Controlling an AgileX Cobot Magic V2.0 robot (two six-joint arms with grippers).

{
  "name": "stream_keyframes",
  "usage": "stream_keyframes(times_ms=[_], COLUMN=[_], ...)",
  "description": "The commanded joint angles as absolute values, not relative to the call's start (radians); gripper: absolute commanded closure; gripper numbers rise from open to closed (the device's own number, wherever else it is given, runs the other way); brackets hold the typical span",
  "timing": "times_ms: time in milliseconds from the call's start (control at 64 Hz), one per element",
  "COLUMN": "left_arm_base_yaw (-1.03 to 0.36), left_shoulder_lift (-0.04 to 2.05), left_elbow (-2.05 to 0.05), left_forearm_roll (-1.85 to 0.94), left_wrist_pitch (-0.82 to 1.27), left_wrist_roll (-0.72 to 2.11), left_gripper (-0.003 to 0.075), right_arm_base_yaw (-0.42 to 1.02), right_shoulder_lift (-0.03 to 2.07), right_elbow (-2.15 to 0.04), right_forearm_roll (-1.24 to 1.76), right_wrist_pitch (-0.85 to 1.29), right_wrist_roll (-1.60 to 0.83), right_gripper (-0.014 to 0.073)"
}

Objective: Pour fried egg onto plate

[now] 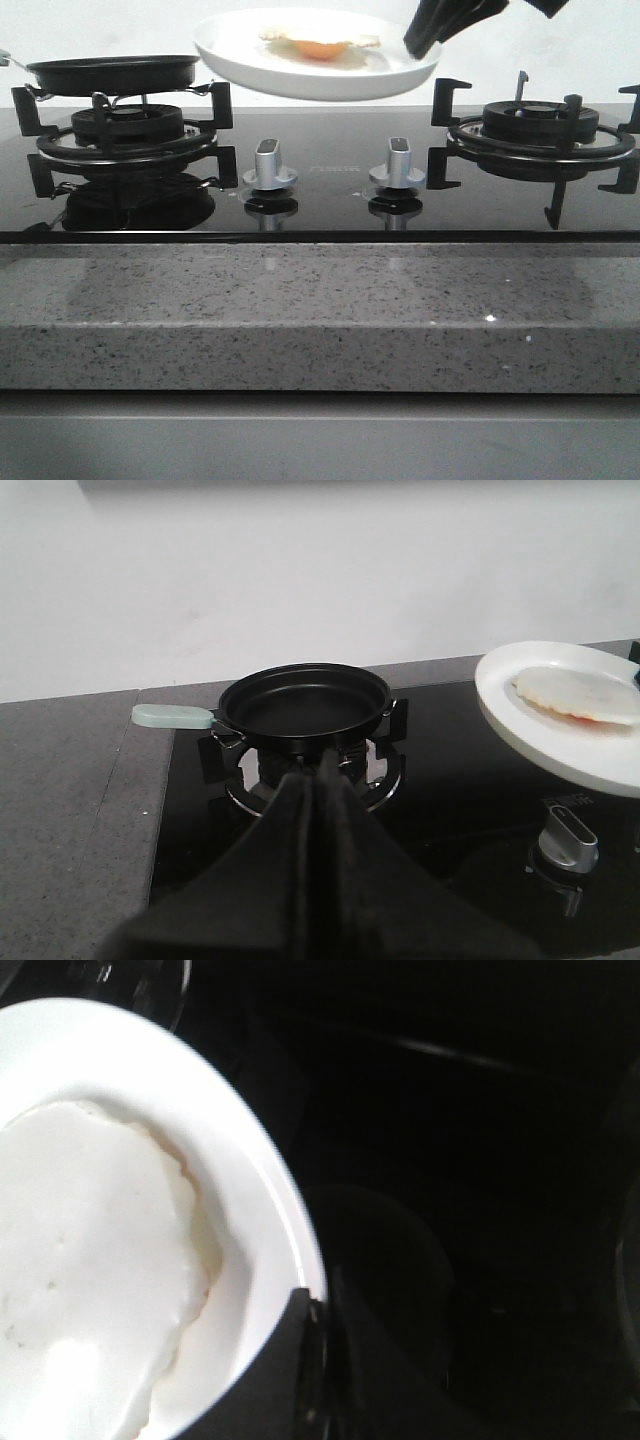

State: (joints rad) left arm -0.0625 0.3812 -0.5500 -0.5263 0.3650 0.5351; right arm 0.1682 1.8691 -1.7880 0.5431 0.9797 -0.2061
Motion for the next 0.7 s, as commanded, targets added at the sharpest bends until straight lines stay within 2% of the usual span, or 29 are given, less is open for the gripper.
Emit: stream_keyframes(times_ms=[0,297,688], left_arm_base_yaw=[-0.069,-0.069,-0.069], left_shoulder_lift=[0.388,0.388,0.388], left_elbow=[-0.576,-0.576,-0.576], left_forearm_roll=[-0.541,-0.541,-0.541], left_wrist_pitch=[0.289,0.289,0.289], left_wrist_roll=[0.527,0.527,0.527], left_gripper=[0.0739,0.0739,0.0739], right_arm_base_yaw=[0.155,0.152,0.151], right_shoulder_lift=[1.892,2.050,2.086], right_elbow=[-1.905,-2.009,-2.009], right_forearm_roll=[0.597,0.573,0.409], right_wrist_pitch=[0.933,0.925,1.012], right_wrist_roll=[-0.183,-0.174,-0.156], right_gripper=[0.0652,0.0652,0.0634])
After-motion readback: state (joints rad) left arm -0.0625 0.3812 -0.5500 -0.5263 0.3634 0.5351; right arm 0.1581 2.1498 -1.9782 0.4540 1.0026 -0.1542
